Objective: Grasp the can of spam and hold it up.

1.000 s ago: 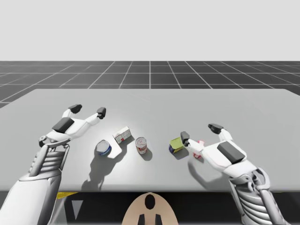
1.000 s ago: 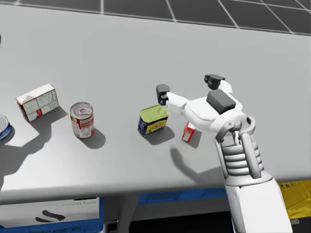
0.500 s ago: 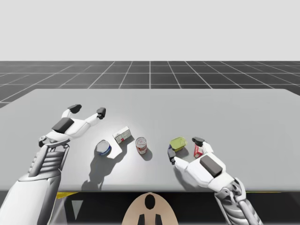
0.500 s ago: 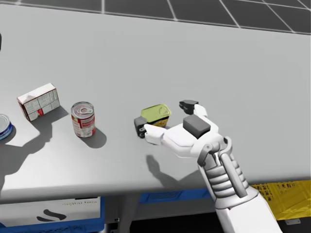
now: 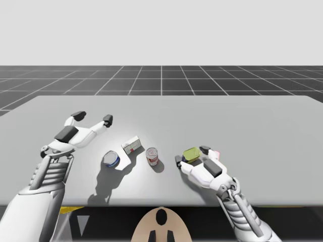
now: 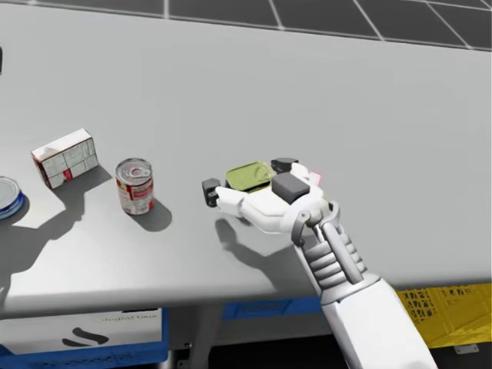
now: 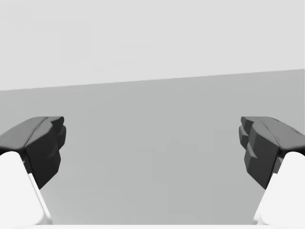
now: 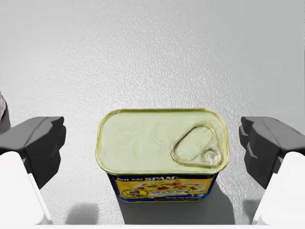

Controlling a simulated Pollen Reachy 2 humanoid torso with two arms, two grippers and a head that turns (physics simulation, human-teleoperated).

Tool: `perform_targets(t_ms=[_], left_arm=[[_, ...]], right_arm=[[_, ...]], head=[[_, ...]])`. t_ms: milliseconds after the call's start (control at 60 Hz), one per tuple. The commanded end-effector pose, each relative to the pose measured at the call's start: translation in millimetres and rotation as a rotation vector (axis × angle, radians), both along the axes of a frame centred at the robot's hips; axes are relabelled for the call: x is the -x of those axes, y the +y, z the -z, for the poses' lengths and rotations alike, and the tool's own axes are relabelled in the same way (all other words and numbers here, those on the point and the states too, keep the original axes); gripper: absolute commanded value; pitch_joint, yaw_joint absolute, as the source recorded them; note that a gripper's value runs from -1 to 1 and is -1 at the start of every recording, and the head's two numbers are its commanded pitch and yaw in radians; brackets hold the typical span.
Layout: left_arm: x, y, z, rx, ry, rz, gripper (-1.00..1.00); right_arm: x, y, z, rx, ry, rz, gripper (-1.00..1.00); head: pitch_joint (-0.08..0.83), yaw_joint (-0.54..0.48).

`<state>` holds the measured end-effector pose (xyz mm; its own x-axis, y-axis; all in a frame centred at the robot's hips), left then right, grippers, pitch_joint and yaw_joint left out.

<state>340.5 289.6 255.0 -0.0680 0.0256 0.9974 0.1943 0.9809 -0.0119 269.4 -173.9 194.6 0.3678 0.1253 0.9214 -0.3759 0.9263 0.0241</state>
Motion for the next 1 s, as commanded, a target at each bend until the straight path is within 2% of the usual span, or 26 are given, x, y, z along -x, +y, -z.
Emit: perform_targets(t_ms=[17,217,367,383,417,433,450,467,617,900,1000], left_arm=[[0,0,0,-0.001,-0.003,-0.002,-1.00],[0,0,-1,-0.001,-0.006,0.002,-1.00],[0,0,-1,-0.002,-0.007,0.001,-1.00],[0,0,-1,-0.002,-0.007,0.002,-1.00],[0,0,-1,-0.003,-0.006,0.002,-1.00],[0,0,-1,-0.003,-0.006,0.003,-1.00],[0,0,-1,-0.003,-0.006,0.003,-1.00],[0,0,-1,-0.003,-0.007,0.003,-1.00],[0,-1,-1,-0.006,-0.010,0.003,-1.00],[0,-2,1,-0.015,-0.006,-0.001,-1.00],[-1,-3,1,-0.016,-0.008,-0.001,-1.00]], right_arm=[[-9,6,9,0.045,0.110,0.052,-1.00],[-20,6,22,0.082,0.137,0.075,-1.00],[-17,7,26,0.099,0.139,0.069,-0.99],[-16,7,26,0.107,0.122,0.090,-0.91],[-14,8,28,0.121,0.092,0.158,-0.44],[-14,8,29,0.102,0.106,0.158,0.26],[-13,7,28,0.108,0.118,0.136,0.96],[-13,7,29,0.102,0.124,0.132,1.00],[-8,8,33,0.105,0.151,0.089,1.00],[-7,7,34,0.104,0.144,0.087,1.00],[-6,7,33,0.103,0.140,0.086,1.00]], head=[[0.721,-0.22],[0.722,-0.22],[0.723,-0.22],[0.723,-0.22],[0.723,-0.22],[0.723,-0.22],[0.722,-0.22],[0.722,-0.22],[0.679,-0.22],[0.371,-0.24],[0.326,-0.24]])
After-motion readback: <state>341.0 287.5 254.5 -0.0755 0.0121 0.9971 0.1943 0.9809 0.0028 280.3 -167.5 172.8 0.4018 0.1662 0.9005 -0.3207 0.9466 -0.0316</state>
